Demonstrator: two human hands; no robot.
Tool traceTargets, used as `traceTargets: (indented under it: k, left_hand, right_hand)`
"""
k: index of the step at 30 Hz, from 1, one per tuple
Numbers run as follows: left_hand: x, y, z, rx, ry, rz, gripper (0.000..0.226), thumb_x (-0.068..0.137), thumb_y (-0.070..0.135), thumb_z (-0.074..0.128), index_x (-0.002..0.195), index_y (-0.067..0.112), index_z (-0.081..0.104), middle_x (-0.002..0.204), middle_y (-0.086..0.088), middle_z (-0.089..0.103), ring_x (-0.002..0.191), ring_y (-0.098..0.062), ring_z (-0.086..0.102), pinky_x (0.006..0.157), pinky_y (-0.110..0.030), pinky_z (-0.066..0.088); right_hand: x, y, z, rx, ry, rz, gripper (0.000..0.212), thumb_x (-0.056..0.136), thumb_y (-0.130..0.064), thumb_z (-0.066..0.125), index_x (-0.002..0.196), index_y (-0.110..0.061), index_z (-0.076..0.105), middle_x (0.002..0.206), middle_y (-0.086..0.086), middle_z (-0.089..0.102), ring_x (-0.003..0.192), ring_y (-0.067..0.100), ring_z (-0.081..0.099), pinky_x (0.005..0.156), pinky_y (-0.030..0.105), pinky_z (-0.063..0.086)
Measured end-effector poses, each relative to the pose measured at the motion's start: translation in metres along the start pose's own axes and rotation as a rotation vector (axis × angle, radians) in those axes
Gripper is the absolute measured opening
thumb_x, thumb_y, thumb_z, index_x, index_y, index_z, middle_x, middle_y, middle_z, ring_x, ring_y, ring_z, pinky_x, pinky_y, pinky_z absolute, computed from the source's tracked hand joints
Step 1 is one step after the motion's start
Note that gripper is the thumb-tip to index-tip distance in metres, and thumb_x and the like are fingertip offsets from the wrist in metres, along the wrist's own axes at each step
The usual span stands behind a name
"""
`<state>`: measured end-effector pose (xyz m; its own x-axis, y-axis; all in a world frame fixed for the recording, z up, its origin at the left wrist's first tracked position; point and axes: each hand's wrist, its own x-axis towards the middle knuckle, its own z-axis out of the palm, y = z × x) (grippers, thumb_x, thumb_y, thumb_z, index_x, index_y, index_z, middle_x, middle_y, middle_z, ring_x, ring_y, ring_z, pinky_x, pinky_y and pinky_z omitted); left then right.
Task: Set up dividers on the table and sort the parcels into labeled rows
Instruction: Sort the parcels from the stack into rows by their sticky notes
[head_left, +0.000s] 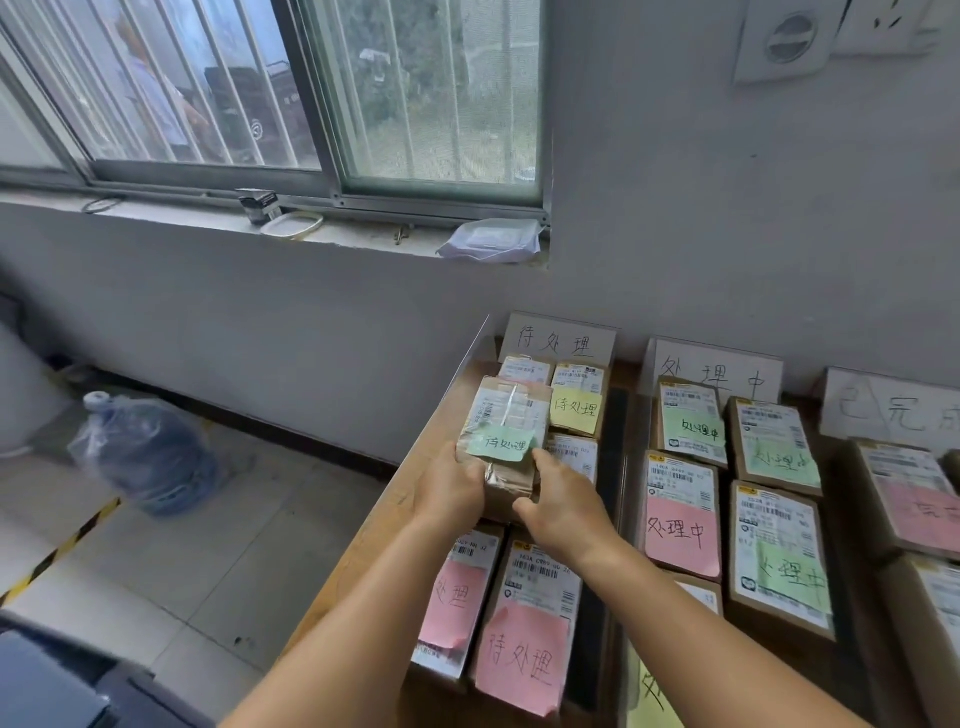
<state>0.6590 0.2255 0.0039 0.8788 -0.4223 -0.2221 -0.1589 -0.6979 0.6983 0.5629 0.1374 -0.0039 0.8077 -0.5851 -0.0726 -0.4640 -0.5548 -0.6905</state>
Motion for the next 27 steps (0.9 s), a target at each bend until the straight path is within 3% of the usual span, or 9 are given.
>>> traceTargets:
  k: [4, 7, 12, 16, 20, 27]
  left_hand:
    - [-0.006, 0.002, -0.005, 0.077, 0.015, 0.067, 0.019, 0.093, 0.024, 0.049, 0.109, 0.014, 0.053, 0.108, -0.007, 0.061, 0.093, -0.024, 0.058, 0.069, -0.032, 0.041]
    - [-0.013, 0.004, -0.011, 0.140, 0.009, 0.178, 0.033, 0.093, 0.027, 0.053, 0.124, 0.016, 0.049, 0.122, -0.004, 0.055, 0.109, -0.023, 0.053, 0.086, -0.035, 0.045]
    - [-0.036, 0.006, -0.021, 0.354, -0.031, 0.410, 0.051, 0.095, 0.033, 0.052, 0.140, 0.017, 0.035, 0.143, -0.001, 0.041, 0.129, -0.021, 0.039, 0.105, -0.037, 0.035]
    - [-0.059, 0.010, -0.020, 0.464, -0.064, 0.543, 0.060, 0.094, 0.035, 0.050, 0.147, 0.017, 0.028, 0.149, -0.001, 0.036, 0.135, -0.020, 0.031, 0.109, -0.035, 0.027]
    - [-0.087, 0.014, -0.013, 0.493, -0.082, 0.681, 0.063, 0.092, 0.038, 0.054, 0.147, 0.020, 0.028, 0.145, 0.001, 0.040, 0.131, -0.020, 0.037, 0.107, -0.036, 0.033]
    - [-0.143, 0.035, 0.006, 0.457, -0.173, 0.844, 0.068, 0.092, 0.042, 0.056, 0.149, 0.025, 0.023, 0.151, 0.002, 0.035, 0.139, -0.021, 0.030, 0.110, -0.038, 0.031]
  right_hand:
    - [-0.006, -0.003, 0.002, -0.062, -0.016, 0.013, 0.062, 0.084, -0.020, 0.063, 0.141, -0.019, 0.036, 0.134, -0.001, 0.049, 0.118, 0.019, 0.050, 0.096, 0.032, 0.045]
    - [-0.015, -0.006, -0.002, -0.128, 0.014, 0.004, 0.074, 0.083, -0.024, 0.064, 0.146, -0.019, 0.026, 0.143, -0.002, 0.039, 0.130, 0.020, 0.037, 0.105, 0.035, 0.036]
    - [-0.042, -0.007, -0.017, -0.252, 0.108, -0.018, 0.077, 0.084, -0.033, 0.062, 0.148, -0.020, 0.021, 0.152, -0.003, 0.028, 0.140, 0.018, 0.022, 0.115, 0.038, 0.017]
    - [-0.075, -0.005, -0.033, -0.350, 0.174, 0.006, 0.075, 0.086, -0.042, 0.060, 0.148, -0.023, 0.021, 0.153, -0.004, 0.026, 0.141, 0.019, 0.018, 0.114, 0.038, 0.013]
    - [-0.117, 0.004, -0.051, -0.372, 0.222, 0.097, 0.077, 0.089, -0.043, 0.056, 0.150, -0.024, 0.014, 0.157, -0.004, 0.017, 0.144, 0.018, 0.011, 0.115, 0.040, 0.008]
    - [-0.195, 0.024, -0.088, -0.402, 0.352, 0.228, 0.078, 0.087, -0.045, 0.058, 0.150, -0.023, 0.017, 0.156, -0.005, 0.021, 0.143, 0.015, 0.016, 0.115, 0.038, 0.013]
